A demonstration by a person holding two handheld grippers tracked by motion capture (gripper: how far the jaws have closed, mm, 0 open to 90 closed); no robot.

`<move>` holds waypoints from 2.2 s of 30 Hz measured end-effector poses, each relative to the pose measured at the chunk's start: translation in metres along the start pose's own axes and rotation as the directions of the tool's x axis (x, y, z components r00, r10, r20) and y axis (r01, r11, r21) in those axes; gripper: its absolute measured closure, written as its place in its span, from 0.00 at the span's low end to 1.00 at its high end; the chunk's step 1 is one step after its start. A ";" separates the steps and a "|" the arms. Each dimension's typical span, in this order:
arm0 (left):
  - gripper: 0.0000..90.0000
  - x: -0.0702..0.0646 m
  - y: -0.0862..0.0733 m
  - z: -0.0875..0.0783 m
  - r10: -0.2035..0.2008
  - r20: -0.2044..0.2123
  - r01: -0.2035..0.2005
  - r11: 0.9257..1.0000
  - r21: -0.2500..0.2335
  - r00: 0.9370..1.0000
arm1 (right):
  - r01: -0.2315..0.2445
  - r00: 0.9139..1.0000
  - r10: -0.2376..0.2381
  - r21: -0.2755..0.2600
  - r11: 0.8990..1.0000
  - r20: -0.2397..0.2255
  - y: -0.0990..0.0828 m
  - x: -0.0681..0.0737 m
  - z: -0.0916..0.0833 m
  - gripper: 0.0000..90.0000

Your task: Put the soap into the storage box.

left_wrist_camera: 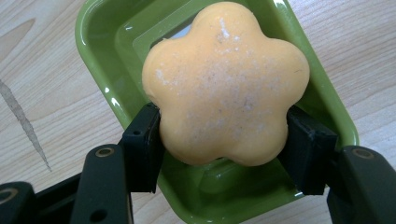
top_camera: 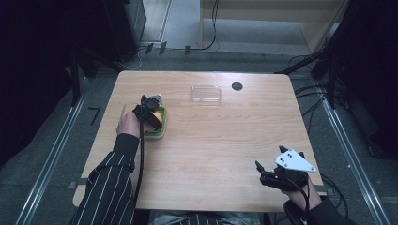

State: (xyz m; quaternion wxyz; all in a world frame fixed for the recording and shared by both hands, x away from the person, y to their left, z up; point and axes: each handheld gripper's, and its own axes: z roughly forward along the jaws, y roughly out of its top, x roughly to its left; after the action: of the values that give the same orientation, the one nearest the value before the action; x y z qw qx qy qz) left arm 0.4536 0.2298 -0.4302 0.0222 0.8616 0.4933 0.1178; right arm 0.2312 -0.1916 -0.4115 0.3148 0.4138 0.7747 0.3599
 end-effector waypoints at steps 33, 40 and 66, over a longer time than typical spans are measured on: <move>0.07 0.000 -0.028 -0.032 -0.029 0.072 0.030 1.000 -0.005 0.997 | -0.002 1.000 0.002 -0.003 1.000 0.000 0.000 0.000 -0.001 0.15; 0.02 -0.006 -0.041 -0.038 -0.012 0.086 0.012 1.000 -0.003 0.996 | -0.003 1.000 0.003 -0.006 1.000 -0.001 0.000 0.000 -0.001 0.15; 0.00 -0.045 -0.107 -0.044 0.060 0.151 -0.069 0.996 0.052 0.987 | -0.003 1.000 0.003 -0.009 1.000 0.002 0.000 0.000 -0.001 0.15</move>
State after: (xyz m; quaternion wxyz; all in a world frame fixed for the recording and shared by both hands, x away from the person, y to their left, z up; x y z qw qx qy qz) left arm 0.3315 0.2424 -0.4124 0.0309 0.8837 0.4653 0.0396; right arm 0.2304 -0.1914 -0.4108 0.3167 0.4139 0.7722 0.3634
